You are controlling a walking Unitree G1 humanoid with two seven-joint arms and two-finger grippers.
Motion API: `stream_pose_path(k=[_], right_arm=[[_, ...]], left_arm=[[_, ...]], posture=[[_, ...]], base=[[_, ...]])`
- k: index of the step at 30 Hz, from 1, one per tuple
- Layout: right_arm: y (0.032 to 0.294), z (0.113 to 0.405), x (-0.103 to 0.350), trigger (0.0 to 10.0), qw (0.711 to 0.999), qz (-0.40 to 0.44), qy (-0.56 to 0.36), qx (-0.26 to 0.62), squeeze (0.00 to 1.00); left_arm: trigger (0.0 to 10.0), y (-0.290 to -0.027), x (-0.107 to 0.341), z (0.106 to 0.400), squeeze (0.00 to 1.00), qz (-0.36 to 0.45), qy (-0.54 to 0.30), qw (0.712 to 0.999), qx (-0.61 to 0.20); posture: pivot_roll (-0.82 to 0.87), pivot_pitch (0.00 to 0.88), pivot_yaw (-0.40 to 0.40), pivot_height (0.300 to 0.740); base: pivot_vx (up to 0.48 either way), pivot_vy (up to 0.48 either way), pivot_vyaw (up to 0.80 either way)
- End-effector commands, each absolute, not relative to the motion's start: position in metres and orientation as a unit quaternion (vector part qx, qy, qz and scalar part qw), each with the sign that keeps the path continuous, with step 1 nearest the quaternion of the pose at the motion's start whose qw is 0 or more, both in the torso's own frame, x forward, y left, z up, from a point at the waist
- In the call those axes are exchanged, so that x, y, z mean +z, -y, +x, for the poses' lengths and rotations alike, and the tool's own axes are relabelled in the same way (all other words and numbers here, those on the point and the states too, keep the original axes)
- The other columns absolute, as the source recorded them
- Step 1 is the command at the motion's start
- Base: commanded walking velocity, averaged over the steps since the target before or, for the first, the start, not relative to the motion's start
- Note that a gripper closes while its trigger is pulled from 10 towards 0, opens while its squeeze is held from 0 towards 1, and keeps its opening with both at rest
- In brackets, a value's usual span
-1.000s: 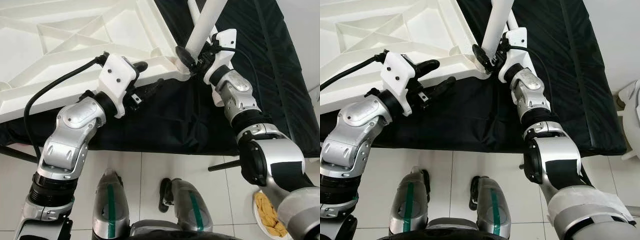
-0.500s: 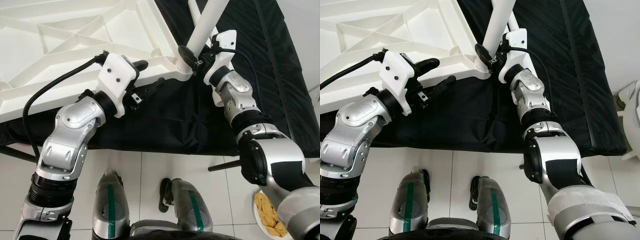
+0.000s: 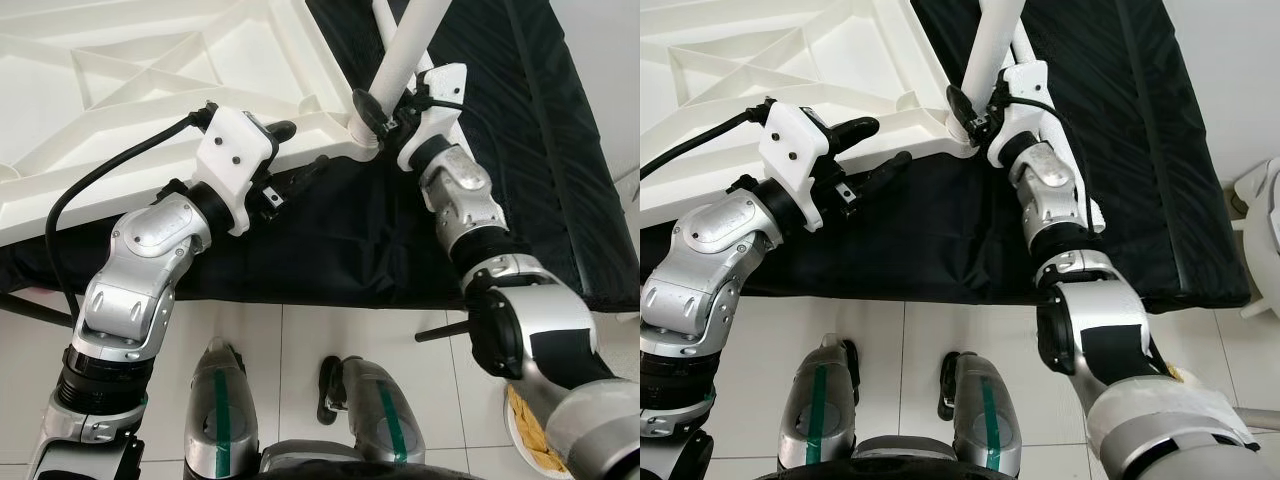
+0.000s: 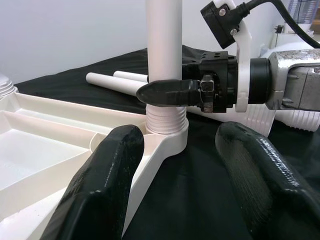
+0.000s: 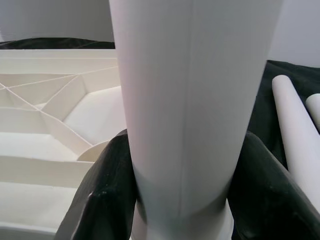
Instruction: Building children table
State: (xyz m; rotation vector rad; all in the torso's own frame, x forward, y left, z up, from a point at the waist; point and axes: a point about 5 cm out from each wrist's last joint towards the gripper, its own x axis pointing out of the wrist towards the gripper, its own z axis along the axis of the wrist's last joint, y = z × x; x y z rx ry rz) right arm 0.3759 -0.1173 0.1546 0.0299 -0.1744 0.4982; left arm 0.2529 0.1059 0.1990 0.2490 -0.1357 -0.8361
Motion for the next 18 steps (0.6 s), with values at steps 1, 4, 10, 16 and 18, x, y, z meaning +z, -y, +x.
stream_pose_path(k=[1,4,10,16,18], right_arm=[[0.115,0.373,0.146,10.0,0.967,0.015,0.074,0.242,0.00],[0.112,0.372,0.146,10.0,0.969,0.017,0.076,0.236,0.00],[0.102,0.369,0.146,10.0,0.975,0.037,0.090,0.198,0.00],[0.095,0.368,0.146,10.0,0.981,0.044,0.093,0.165,0.00],[0.095,0.368,0.146,10.0,0.985,0.049,0.091,0.138,0.00]], left_arm=[[10.0,-0.103,0.199,0.250,0.00,0.116,0.065,0.906,-0.402],[10.0,-0.103,0.199,0.250,0.00,0.116,0.065,0.906,-0.402],[10.0,-0.103,0.198,0.249,0.00,0.116,0.064,0.905,-0.404],[10.0,-0.102,0.198,0.248,0.00,0.114,0.064,0.905,-0.404],[10.0,-0.102,0.198,0.248,0.00,0.114,0.064,0.906,-0.404]], posture=[[0.14,0.100,-0.101,0.740],[0.14,0.100,-0.101,0.740],[0.14,0.097,-0.105,0.740],[0.15,0.094,-0.108,0.740],[0.15,0.093,-0.108,0.740]], base=[[0.000,0.000,0.00],[0.000,0.000,0.00],[0.000,0.000,0.00],[0.000,0.000,0.00],[0.000,0.000,0.00]])
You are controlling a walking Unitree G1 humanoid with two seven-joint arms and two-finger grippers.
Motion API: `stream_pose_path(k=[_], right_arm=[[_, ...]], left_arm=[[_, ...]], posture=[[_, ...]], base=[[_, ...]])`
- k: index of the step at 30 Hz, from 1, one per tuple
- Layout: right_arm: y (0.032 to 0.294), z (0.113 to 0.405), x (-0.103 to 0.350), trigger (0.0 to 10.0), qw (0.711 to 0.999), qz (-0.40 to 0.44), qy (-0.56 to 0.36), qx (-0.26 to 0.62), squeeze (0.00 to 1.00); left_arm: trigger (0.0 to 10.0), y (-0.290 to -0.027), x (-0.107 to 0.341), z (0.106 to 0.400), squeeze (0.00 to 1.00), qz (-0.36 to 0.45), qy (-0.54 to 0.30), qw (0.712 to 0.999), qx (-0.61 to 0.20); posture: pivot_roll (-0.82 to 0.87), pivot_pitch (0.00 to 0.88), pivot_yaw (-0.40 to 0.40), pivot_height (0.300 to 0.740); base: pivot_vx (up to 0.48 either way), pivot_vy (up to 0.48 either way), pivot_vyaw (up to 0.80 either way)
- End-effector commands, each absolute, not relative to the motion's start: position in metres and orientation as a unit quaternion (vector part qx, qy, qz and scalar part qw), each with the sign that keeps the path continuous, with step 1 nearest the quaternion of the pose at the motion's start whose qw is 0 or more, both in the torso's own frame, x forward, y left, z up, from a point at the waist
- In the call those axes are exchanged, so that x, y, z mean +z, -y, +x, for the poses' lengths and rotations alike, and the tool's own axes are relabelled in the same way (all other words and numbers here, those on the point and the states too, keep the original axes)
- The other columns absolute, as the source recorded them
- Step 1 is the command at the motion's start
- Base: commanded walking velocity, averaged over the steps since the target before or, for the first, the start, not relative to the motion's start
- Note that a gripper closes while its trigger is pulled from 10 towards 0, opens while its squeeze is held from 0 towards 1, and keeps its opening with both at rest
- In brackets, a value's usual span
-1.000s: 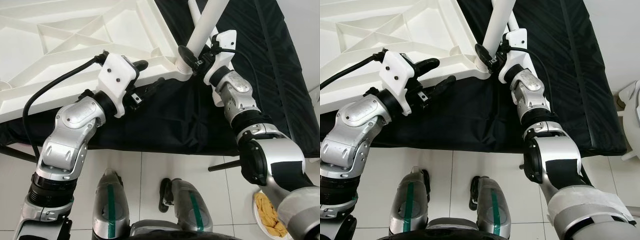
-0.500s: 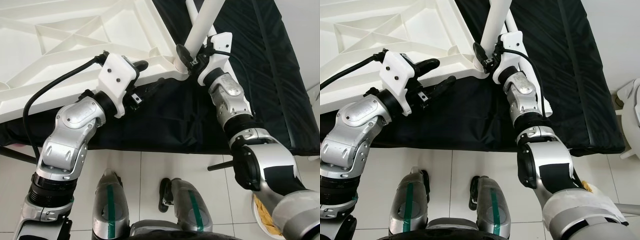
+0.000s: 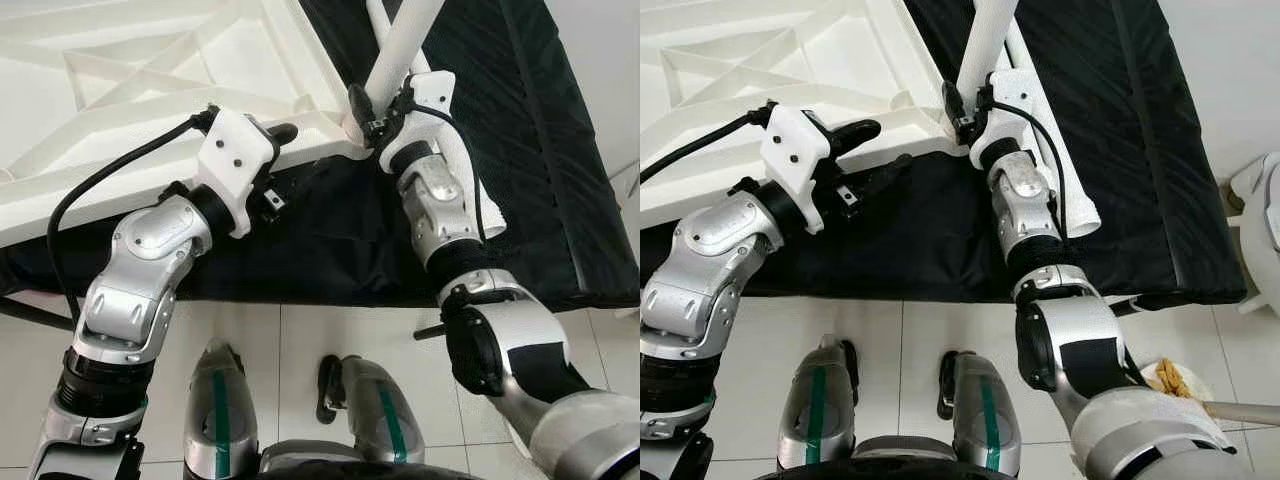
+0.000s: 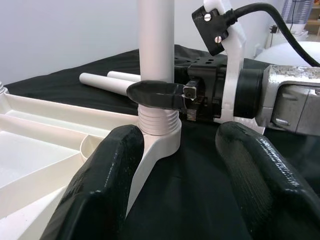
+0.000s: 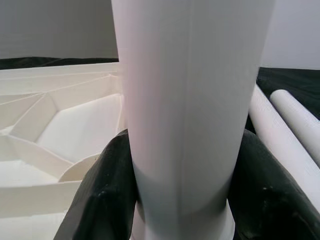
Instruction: Building children table
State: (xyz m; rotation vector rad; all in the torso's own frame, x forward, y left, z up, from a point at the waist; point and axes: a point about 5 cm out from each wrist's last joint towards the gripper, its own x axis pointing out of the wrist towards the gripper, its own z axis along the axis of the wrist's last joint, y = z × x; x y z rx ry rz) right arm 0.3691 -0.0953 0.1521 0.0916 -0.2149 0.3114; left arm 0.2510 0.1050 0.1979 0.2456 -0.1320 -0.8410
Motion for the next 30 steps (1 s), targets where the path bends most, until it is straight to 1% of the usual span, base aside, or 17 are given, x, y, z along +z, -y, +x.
stream_pose_path(k=[1,5,9,10,12,14,15,17,23,30], right_arm=[[0.0947,0.3679,0.1452,10.0,0.987,0.050,0.089,0.122,0.00],[0.0935,0.3680,0.1449,10.0,0.991,0.053,0.086,0.091,0.00],[0.0931,0.3680,0.1449,10.0,0.991,0.055,0.085,0.083,0.00],[0.0918,0.3677,0.1430,10.0,0.994,0.055,0.079,0.053,0.00],[0.0918,0.3677,0.1430,10.0,0.994,0.055,0.079,0.053,0.00],[0.0910,0.3666,0.1406,10.0,0.996,0.047,0.075,0.019,0.00],[0.0910,0.3666,0.1406,10.0,0.996,0.047,0.075,0.019,0.00],[0.0910,0.3657,0.1389,10.0,0.997,0.044,0.069,-0.008,0.00],[0.0919,0.3643,0.1379,10.0,0.994,0.053,0.063,-0.065,0.00],[0.0906,0.3625,0.1396,10.0,0.990,0.067,0.067,-0.102,0.00]], left_arm=[[10.0,-0.1023,0.1978,0.2483,0.00,0.114,0.064,0.905,-0.404],[10.0,-0.1023,0.1976,0.2480,0.00,0.115,0.063,0.905,-0.405],[10.0,-0.1023,0.1976,0.2479,0.00,0.115,0.063,0.905,-0.405],[10.0,-0.1022,0.1976,0.2477,0.00,0.115,0.063,0.904,-0.406],[10.0,-0.1022,0.1976,0.2477,0.00,0.115,0.063,0.904,-0.406],[10.0,-0.1024,0.1976,0.2475,0.00,0.116,0.062,0.904,-0.406],[10.0,-0.1024,0.1976,0.2475,0.00,0.116,0.062,0.904,-0.406],[10.0,-0.1027,0.1976,0.2474,0.00,0.116,0.061,0.904,-0.406],[10.0,-0.1030,0.1977,0.2472,0.00,0.116,0.060,0.905,-0.406],[10.0,-0.1035,0.1977,0.2464,0.00,0.116,0.059,0.905,-0.405]], posture=[[0.15,0.092,-0.107,0.740],[0.15,0.090,-0.107,0.740],[0.15,0.090,-0.107,0.740],[0.15,0.091,-0.105,0.740],[0.15,0.091,-0.105,0.740],[0.15,0.096,-0.104,0.740],[0.15,0.096,-0.104,0.740],[0.15,0.097,-0.103,0.740],[0.15,0.101,-0.102,0.740],[0.16,0.107,-0.100,0.740]], base=[[0.000,0.000,0.00],[0.000,0.000,0.00],[0.000,0.000,0.00],[0.000,0.000,0.00],[0.000,0.000,0.00],[0.000,0.000,0.00],[0.000,0.000,0.00],[0.000,0.000,0.00],[0.000,0.000,0.00],[0.000,0.000,0.00]])
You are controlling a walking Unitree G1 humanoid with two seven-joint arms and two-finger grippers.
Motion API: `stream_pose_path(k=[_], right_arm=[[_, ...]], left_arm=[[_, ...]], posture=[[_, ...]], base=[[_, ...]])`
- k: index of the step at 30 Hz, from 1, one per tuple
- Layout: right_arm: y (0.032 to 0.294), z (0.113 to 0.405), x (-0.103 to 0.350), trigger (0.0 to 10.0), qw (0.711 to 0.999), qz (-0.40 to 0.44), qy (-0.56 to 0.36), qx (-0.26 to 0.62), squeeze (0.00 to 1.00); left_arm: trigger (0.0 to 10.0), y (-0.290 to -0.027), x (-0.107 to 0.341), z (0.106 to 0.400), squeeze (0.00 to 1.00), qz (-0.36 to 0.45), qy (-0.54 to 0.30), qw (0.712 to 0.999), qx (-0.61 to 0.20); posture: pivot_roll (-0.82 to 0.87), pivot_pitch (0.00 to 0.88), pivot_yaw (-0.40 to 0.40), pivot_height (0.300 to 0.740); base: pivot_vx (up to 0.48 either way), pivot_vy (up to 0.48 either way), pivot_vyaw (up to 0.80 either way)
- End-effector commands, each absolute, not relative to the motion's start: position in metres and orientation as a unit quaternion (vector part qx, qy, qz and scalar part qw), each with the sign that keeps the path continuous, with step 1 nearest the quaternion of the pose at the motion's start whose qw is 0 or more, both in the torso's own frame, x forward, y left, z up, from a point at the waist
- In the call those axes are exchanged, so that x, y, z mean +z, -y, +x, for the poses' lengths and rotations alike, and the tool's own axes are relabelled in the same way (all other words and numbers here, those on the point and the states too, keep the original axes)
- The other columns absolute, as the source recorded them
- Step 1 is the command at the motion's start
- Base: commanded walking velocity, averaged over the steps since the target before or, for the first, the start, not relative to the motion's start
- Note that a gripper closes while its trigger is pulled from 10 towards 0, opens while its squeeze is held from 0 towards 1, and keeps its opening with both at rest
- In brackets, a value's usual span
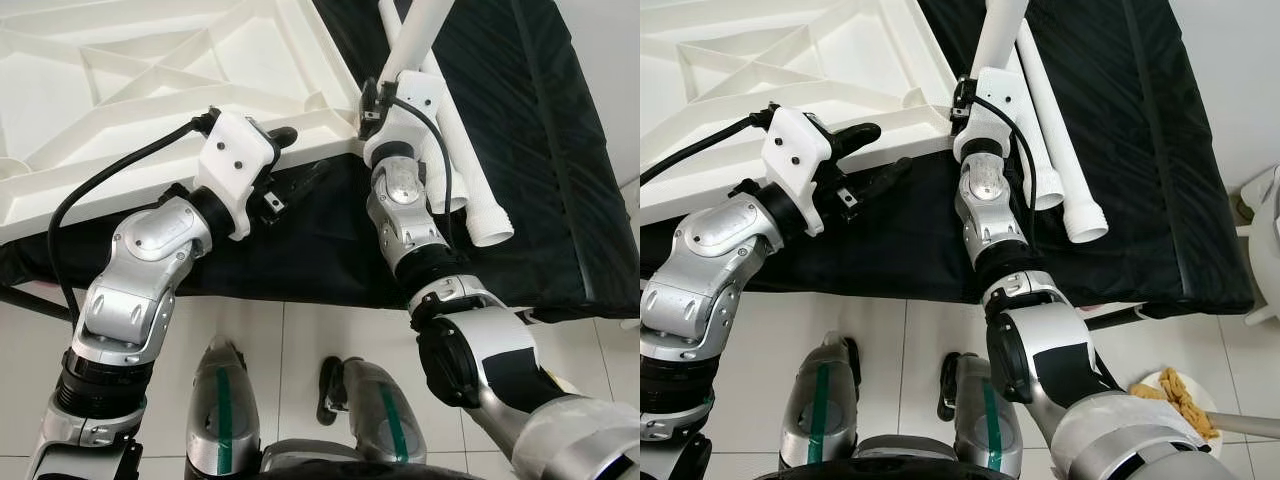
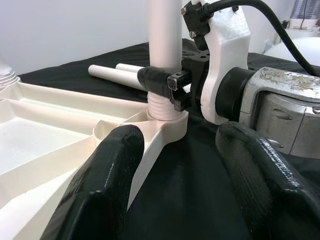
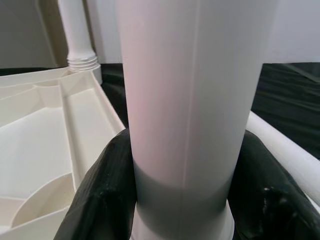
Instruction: Building children table
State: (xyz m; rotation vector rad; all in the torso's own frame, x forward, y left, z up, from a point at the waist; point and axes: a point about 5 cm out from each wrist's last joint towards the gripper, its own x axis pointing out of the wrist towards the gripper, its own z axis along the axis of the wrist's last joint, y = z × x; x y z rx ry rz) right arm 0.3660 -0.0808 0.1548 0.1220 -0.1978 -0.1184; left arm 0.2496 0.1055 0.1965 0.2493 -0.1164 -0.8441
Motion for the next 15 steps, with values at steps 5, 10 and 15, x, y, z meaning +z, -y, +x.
stream_pose_path(k=[5,10,15], right_arm=[[0.0921,0.3618,0.1414,10.0,0.988,0.063,0.072,-0.125,0.00],[0.0906,0.3616,0.1409,10.0,0.988,0.066,0.068,-0.122,0.00],[0.0874,0.3618,0.1412,10.0,0.990,0.063,0.070,-0.104,0.00]], left_arm=[[10.0,-0.1038,0.1980,0.2464,0.00,0.116,0.058,0.905,-0.404],[10.0,-0.1037,0.1982,0.2466,0.00,0.115,0.058,0.906,-0.404],[10.0,-0.1036,0.1982,0.2471,0.00,0.115,0.059,0.906,-0.404]], posture=[[0.16,0.108,-0.101,0.740],[0.16,0.109,-0.101,0.740],[0.15,0.107,-0.102,0.740]], base=[[0.000,0.000,0.00],[0.000,0.000,0.00],[0.000,0.000,0.00]])
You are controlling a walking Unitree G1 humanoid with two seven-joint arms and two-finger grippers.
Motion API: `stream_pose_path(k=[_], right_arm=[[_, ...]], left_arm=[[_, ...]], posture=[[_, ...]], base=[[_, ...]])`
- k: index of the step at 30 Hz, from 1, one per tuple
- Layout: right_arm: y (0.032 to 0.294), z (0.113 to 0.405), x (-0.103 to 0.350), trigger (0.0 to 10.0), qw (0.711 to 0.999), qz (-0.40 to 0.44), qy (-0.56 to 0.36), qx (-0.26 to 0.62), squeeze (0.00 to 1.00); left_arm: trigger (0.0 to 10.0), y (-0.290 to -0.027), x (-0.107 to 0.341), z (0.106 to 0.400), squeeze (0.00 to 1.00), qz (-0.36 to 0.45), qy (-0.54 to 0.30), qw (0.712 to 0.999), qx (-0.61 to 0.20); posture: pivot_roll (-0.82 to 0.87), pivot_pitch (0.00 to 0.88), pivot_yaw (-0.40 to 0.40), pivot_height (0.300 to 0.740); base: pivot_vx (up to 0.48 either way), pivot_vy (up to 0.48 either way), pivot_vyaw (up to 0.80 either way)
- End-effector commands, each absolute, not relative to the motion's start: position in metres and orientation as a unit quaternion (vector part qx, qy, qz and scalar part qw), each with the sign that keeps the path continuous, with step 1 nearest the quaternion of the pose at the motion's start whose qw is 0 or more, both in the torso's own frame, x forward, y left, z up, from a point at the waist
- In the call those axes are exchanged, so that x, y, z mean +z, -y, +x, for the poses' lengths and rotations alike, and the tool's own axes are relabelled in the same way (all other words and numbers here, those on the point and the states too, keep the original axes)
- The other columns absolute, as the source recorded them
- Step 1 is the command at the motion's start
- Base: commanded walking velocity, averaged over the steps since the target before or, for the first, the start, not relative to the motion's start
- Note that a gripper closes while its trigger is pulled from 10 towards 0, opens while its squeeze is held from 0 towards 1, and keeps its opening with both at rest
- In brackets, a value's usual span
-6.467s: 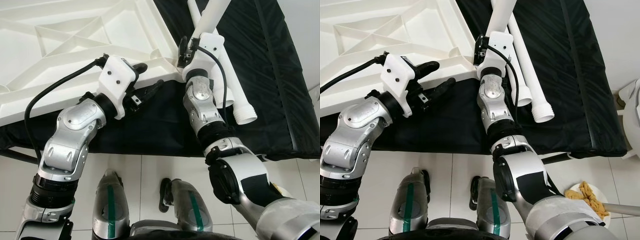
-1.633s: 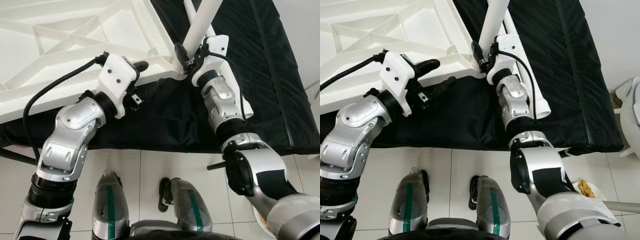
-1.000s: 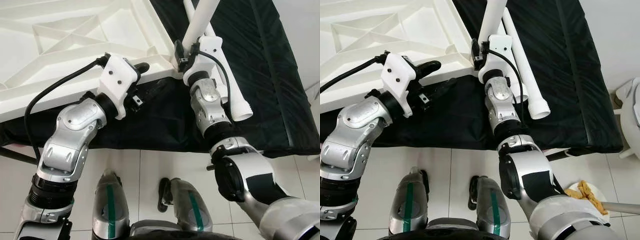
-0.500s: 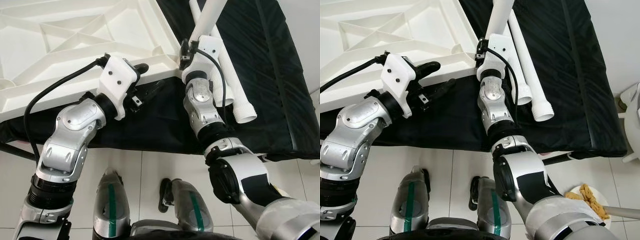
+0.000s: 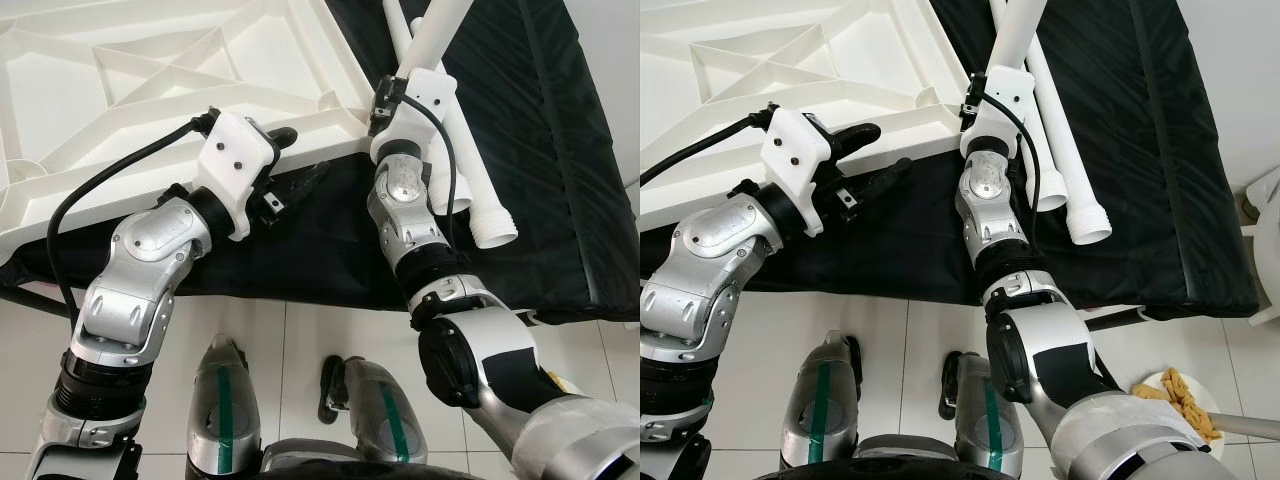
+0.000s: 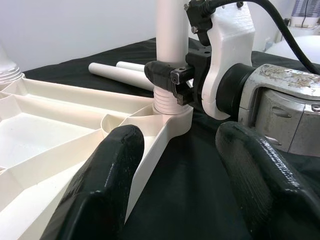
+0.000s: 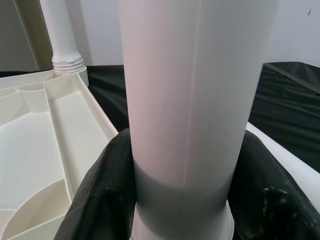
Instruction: Building children table
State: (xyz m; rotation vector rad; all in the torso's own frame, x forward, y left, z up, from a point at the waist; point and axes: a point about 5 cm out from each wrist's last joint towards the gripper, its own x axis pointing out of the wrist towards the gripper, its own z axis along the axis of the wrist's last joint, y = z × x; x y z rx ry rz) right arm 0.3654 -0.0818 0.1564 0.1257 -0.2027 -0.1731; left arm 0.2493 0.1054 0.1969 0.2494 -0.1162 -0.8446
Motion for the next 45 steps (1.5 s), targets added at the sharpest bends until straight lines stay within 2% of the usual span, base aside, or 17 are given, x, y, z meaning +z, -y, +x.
stream_pose_path(k=[1,9,10,30,31,32,33,45], right_arm=[[0.087,0.362,0.141,10.0,0.991,0.062,0.070,-0.099,0.00],[0.090,0.360,0.139,10.0,0.991,0.061,0.069,-0.095,0.00],[0.090,0.360,0.139,10.0,0.991,0.063,0.070,-0.091,1.00],[0.097,0.357,0.136,10.0,0.994,0.061,0.086,-0.021,1.00],[0.098,0.356,0.136,10.0,0.994,0.056,0.089,-0.005,0.57],[0.098,0.356,0.136,10.0,0.994,0.056,0.089,-0.005,0.57],[0.099,0.355,0.134,10.0,0.994,0.059,0.088,0.015,0.00],[0.119,0.352,0.133,10.0,0.991,0.047,0.097,0.075,0.00]], left_arm=[[10.0,-0.104,0.198,0.247,0.00,0.115,0.059,0.906,-0.404],[10.0,-0.103,0.198,0.247,0.00,0.114,0.059,0.905,-0.405],[10.0,-0.103,0.198,0.247,0.00,0.114,0.059,0.905,-0.406],[10.0,-0.100,0.197,0.246,0.00,0.112,0.059,0.902,-0.412],[10.0,-0.100,0.197,0.246,0.00,0.112,0.059,0.901,-0.414],[10.0,-0.100,0.197,0.246,0.00,0.112,0.059,0.901,-0.414],[10.0,-0.100,0.197,0.246,0.00,0.112,0.059,0.901,-0.415],[10.0,-0.098,0.196,0.246,0.00,0.117,0.057,0.896,-0.424]], posture=[[0.15,0.107,-0.102,0.740],[0.15,0.106,-0.102,0.740],[0.15,0.105,-0.102,0.740],[0.15,0.085,-0.102,0.740],[0.14,0.083,-0.104,0.740],[0.14,0.083,-0.104,0.740],[0.14,0.083,-0.104,0.740],[0.13,0.071,-0.100,0.740]], base=[[0.000,0.000,0.00],[0.000,0.000,0.00],[0.000,0.000,0.00],[0.000,0.000,0.00],[0.000,0.000,0.00],[0.000,0.000,0.00],[0.000,0.000,0.00],[0.000,0.000,0.00]])
